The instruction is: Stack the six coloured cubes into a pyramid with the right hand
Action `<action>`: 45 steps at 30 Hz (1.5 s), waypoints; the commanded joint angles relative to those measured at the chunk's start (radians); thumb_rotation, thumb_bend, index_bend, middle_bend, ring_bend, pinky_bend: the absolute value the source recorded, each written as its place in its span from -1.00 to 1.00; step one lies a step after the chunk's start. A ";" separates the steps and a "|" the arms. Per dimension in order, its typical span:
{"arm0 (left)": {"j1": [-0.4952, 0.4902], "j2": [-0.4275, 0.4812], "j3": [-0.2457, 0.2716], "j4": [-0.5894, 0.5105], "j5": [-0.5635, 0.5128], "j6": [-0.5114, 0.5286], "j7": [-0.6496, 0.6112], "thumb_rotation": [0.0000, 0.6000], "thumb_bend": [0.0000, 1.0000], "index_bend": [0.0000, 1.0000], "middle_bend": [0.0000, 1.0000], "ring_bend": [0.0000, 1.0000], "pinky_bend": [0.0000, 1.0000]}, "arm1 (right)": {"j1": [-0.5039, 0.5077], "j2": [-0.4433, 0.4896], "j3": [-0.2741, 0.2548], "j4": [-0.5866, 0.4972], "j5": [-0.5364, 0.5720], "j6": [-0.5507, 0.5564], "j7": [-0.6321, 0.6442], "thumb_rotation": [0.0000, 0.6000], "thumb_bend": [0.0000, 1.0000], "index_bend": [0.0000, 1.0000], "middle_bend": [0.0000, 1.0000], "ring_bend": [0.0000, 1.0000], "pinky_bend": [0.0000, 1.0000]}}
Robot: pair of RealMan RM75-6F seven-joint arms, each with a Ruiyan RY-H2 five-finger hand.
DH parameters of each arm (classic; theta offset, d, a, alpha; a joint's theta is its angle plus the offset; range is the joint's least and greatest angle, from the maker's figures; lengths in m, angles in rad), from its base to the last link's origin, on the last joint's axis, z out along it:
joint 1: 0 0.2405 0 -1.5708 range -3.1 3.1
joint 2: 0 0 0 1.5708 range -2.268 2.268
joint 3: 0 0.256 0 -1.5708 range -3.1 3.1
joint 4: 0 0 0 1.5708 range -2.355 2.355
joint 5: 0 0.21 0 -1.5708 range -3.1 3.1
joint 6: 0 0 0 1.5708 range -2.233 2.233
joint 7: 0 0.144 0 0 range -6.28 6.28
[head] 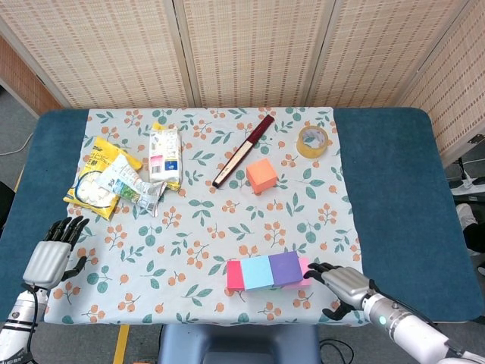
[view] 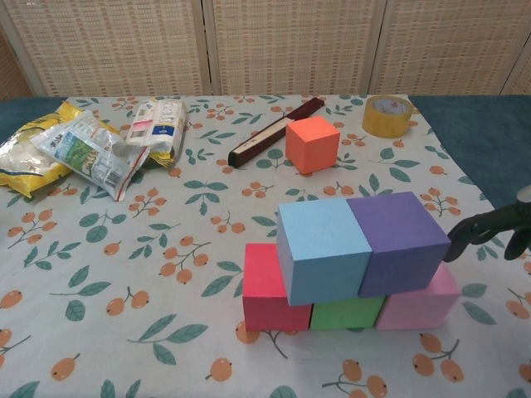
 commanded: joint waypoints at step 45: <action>-0.041 -0.086 -0.059 0.116 -0.145 -0.110 0.097 1.00 -0.19 -1.00 -0.89 -0.98 -0.80 | 0.449 -0.850 0.253 1.239 0.532 0.048 -0.551 0.96 -0.68 -1.00 -1.00 -1.00 -0.73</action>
